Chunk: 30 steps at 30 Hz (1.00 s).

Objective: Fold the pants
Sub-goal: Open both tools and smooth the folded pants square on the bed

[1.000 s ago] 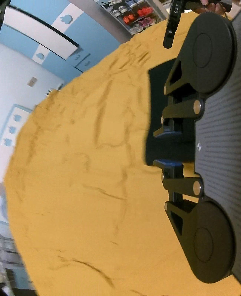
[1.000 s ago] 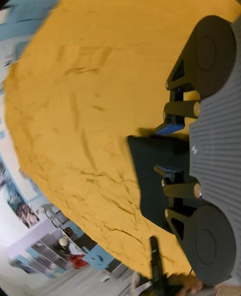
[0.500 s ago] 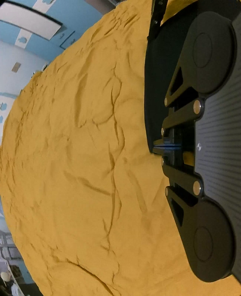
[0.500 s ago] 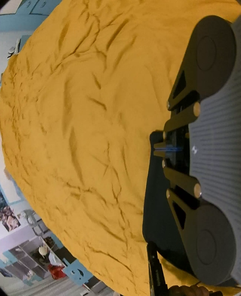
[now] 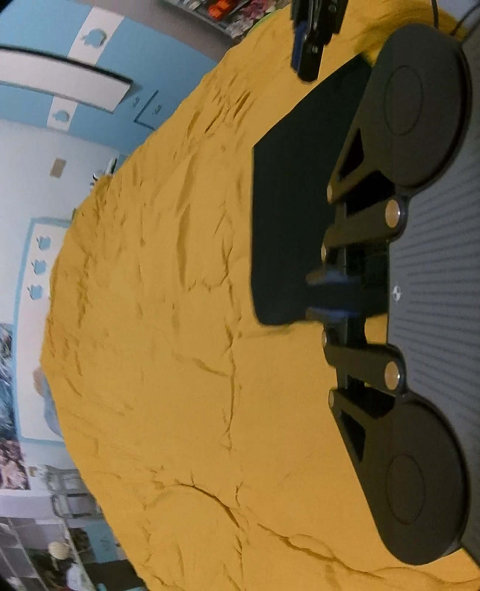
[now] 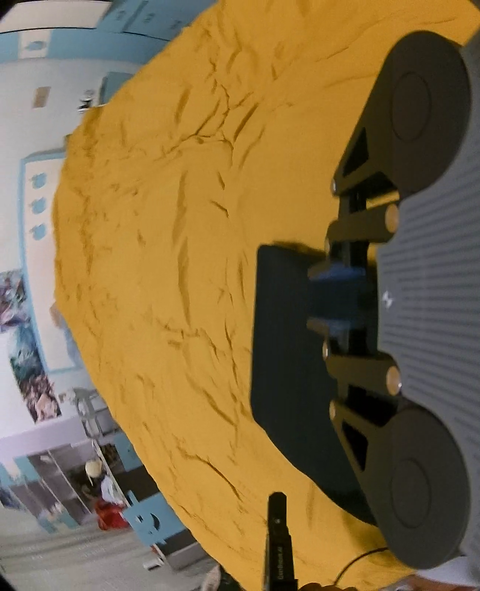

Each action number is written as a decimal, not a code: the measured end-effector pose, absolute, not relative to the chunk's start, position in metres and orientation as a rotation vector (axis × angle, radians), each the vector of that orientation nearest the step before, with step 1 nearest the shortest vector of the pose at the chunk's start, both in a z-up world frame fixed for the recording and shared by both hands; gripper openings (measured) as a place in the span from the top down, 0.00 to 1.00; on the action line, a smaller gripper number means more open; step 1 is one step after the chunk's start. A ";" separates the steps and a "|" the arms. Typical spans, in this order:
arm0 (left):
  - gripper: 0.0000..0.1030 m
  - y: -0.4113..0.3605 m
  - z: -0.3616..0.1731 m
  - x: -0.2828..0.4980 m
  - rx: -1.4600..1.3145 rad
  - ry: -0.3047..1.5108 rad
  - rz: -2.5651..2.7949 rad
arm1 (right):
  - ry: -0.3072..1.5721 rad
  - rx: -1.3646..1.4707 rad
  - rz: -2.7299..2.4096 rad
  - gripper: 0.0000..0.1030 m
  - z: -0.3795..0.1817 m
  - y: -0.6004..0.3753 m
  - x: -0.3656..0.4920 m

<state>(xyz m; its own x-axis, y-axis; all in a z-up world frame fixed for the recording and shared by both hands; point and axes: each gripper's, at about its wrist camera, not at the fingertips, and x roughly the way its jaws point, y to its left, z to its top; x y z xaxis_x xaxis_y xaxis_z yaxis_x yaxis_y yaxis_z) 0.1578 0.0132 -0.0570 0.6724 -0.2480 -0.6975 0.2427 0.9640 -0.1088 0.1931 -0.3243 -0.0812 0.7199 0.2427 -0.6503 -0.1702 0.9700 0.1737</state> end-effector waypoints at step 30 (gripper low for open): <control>0.14 0.003 0.000 0.077 0.043 0.605 -0.106 | 0.613 -0.035 0.136 0.20 -0.020 -0.294 0.103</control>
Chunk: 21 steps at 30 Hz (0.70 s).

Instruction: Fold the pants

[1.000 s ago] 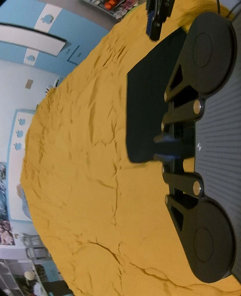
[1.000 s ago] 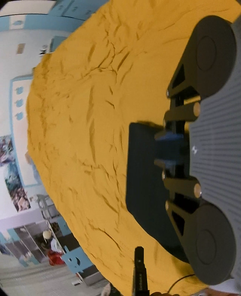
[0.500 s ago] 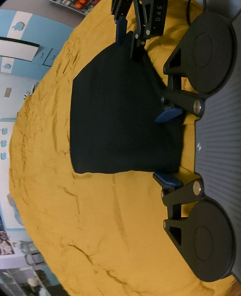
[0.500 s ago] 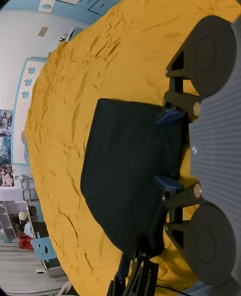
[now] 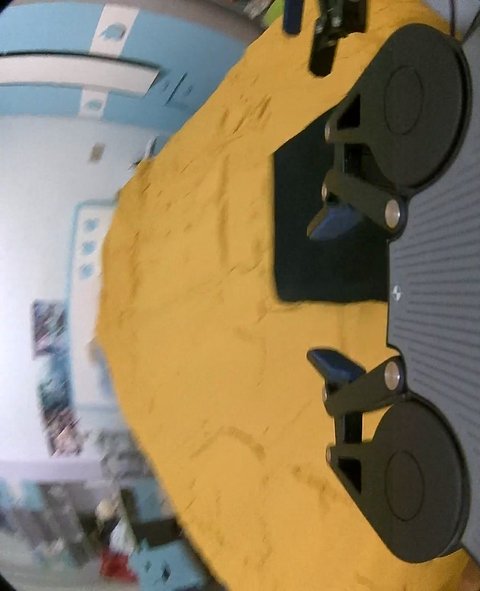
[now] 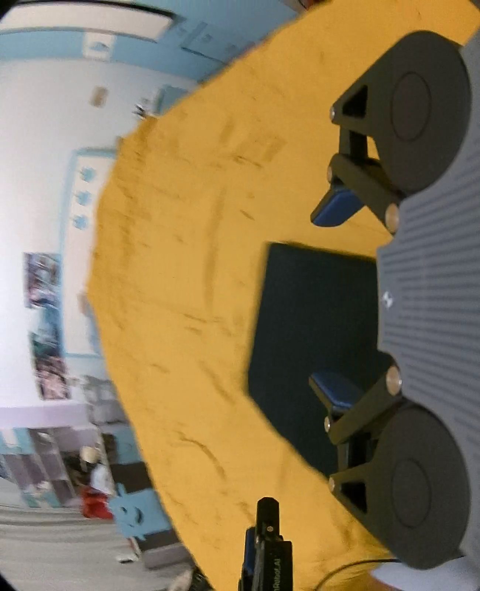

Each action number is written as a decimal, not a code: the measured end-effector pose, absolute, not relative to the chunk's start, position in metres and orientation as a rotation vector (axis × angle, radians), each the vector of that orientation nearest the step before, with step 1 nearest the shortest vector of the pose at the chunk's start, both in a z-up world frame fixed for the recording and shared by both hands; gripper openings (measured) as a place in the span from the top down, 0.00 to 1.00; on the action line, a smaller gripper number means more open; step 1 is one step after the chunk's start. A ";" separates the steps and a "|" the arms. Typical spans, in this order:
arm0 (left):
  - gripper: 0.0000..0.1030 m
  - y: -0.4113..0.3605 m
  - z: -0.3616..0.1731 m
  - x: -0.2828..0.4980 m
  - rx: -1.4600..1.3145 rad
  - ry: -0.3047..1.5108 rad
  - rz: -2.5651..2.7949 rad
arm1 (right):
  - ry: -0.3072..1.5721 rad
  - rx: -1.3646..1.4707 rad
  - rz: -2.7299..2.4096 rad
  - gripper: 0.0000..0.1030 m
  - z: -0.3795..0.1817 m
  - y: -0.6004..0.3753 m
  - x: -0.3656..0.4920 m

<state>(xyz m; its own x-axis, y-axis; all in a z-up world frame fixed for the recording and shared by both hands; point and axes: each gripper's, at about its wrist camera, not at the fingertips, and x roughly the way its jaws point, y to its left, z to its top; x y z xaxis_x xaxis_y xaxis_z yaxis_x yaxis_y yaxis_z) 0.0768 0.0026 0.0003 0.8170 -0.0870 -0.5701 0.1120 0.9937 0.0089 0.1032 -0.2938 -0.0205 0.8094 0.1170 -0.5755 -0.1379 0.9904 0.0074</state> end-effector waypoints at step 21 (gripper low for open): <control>0.13 -0.028 -0.040 0.001 0.080 0.764 -0.020 | 0.712 -0.012 0.069 0.20 -0.058 -0.250 0.012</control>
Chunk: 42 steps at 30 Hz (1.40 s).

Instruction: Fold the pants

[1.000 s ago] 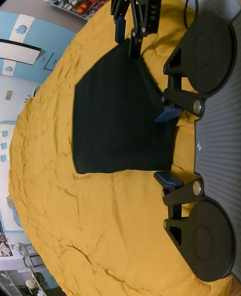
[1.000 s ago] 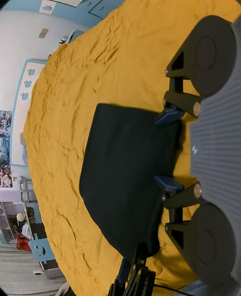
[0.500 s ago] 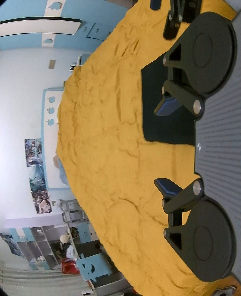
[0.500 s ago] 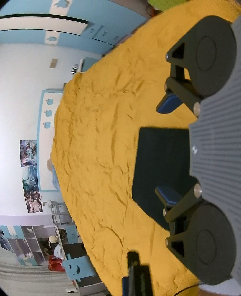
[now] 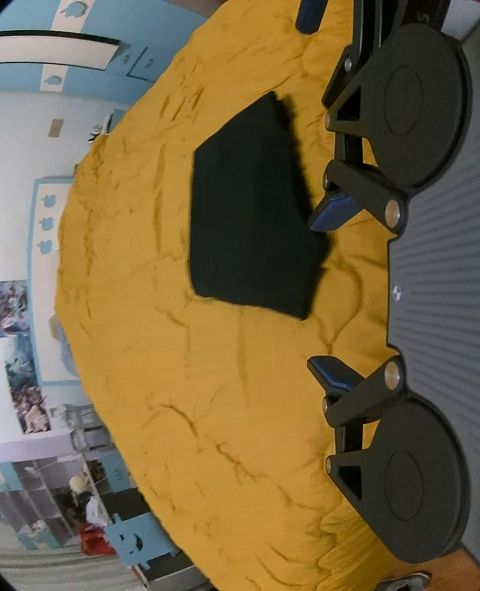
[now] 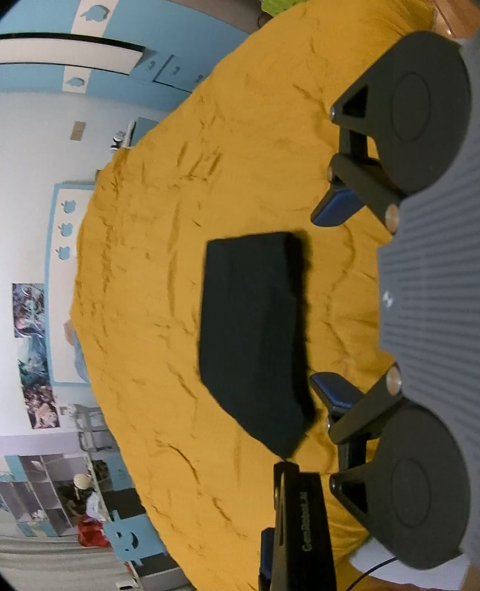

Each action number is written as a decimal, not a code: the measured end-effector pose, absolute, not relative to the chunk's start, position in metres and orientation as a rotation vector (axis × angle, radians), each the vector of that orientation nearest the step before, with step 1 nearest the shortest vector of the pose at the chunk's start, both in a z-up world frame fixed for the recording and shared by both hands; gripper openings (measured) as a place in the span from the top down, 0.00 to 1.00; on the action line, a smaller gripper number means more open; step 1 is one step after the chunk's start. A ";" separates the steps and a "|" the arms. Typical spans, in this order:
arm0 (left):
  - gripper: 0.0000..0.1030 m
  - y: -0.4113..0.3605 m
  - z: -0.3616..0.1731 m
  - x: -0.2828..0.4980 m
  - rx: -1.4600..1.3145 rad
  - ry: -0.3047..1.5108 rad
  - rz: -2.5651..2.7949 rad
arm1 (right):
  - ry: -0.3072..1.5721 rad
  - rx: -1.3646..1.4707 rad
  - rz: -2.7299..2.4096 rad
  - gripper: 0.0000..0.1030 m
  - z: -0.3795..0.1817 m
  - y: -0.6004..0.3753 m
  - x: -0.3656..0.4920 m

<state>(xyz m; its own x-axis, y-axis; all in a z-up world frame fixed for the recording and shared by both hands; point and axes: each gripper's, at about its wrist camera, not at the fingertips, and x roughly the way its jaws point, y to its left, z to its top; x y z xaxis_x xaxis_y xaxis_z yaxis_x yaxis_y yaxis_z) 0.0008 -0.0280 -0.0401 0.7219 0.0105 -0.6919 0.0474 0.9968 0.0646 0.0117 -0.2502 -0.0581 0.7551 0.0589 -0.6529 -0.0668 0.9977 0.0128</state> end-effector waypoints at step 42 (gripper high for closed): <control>0.13 -0.035 -0.039 -0.012 0.086 0.748 -0.023 | 0.696 0.015 0.075 0.20 -0.060 -0.258 0.005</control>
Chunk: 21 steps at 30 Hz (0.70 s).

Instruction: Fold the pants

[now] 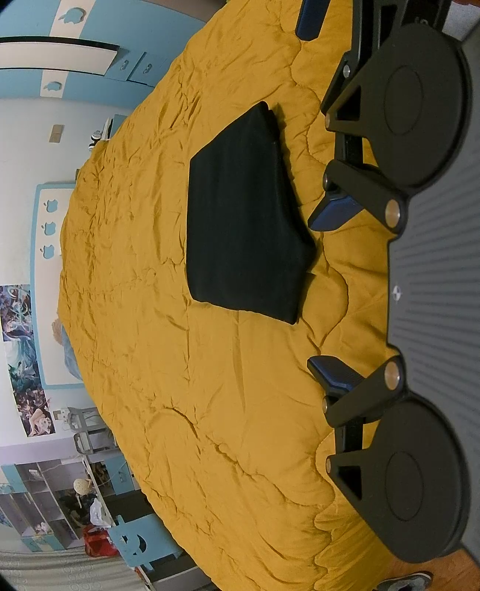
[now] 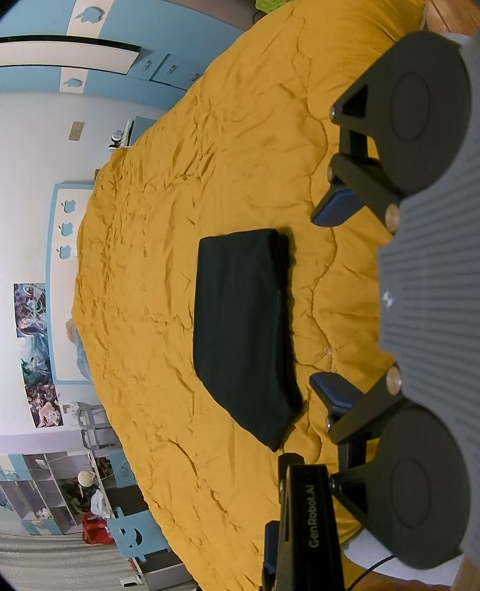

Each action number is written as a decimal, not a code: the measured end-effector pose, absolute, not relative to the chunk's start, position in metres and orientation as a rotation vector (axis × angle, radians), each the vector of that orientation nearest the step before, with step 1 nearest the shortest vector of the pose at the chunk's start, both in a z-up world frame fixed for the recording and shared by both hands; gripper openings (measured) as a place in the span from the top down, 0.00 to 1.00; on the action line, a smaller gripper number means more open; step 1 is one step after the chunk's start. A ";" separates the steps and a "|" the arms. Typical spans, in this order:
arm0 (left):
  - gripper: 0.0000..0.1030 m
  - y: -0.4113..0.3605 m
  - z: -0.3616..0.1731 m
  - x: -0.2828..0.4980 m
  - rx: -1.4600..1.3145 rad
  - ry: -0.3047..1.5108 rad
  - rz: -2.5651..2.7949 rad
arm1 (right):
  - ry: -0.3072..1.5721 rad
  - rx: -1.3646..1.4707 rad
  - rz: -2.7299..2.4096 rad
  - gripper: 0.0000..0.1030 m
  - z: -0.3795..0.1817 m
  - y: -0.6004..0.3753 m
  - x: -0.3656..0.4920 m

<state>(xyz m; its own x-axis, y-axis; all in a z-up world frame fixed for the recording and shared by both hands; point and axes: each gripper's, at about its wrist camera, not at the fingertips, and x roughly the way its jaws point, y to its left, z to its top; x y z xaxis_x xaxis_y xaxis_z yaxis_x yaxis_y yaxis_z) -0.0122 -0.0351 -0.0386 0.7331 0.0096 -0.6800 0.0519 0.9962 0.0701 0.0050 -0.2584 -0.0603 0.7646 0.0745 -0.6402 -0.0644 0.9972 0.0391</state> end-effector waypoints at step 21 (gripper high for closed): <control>0.13 -0.037 -0.038 -0.014 0.090 0.745 -0.019 | 0.703 0.014 0.084 0.20 -0.060 -0.259 0.005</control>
<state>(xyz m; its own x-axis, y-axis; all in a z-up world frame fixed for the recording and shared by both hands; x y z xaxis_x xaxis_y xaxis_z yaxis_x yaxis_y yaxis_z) -0.0138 -0.0369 -0.0377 0.7349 0.0142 -0.6781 0.0496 0.9960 0.0746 0.0055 -0.2590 -0.0601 0.7596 0.0823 -0.6452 -0.0726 0.9965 0.0417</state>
